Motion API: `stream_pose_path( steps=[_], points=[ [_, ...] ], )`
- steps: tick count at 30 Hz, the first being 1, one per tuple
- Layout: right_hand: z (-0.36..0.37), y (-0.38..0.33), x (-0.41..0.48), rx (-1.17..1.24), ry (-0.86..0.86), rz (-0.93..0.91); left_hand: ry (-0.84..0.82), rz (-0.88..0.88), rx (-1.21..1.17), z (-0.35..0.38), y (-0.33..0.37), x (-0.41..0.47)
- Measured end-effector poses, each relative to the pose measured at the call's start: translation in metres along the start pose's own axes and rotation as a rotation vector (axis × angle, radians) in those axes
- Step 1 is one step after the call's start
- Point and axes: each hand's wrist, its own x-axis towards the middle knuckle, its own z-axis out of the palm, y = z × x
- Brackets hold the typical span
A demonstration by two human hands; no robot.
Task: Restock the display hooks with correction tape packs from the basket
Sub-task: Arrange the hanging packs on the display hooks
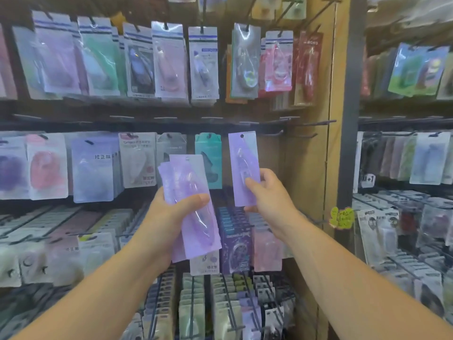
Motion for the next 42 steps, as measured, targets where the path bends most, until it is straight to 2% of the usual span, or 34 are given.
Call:
stream_pose_path(
  steps=[6, 15, 24, 26, 29, 31, 33, 35, 38, 42],
  points=[
    [-0.002, 0.014, 0.011, -0.049, 0.031, -0.037, 0.029, -0.006, -0.008, 0.004, -0.004, 0.009],
    [0.008, 0.014, 0.079, -0.198, -0.047, 0.115, 0.039, 0.028, -0.017, 0.009, 0.0, 0.019],
    [0.021, 0.035, 0.121, -0.236, 0.009, 0.205, 0.032, 0.015, -0.034, 0.009, 0.006, 0.023],
    [0.021, 0.035, 0.115, -0.321, 0.069, 0.182, 0.017, 0.013, -0.035, 0.012, 0.006, 0.021],
    [0.013, 0.024, 0.077, -0.371, 0.174, -0.033, 0.008, 0.006, -0.044, 0.016, 0.007, 0.017],
    [0.006, 0.012, 0.032, -0.178, 0.049, -0.135, 0.002, 0.0, -0.064, 0.017, 0.005, 0.014],
    [0.001, 0.006, -0.012, 0.024, -0.168, -0.123, -0.011, -0.009, -0.077, 0.02, 0.002, 0.011],
    [0.0, 0.005, -0.044, 0.084, -0.319, -0.115, -0.06, -0.013, -0.101, 0.027, -0.001, 0.008],
    [0.002, 0.005, -0.065, 0.049, -0.348, -0.101, -0.099, -0.055, -0.156, 0.037, -0.005, 0.005],
    [-0.001, 0.002, -0.07, 0.132, -0.345, -0.028, -0.117, -0.104, -0.218, 0.043, -0.007, 0.001]
  ],
)
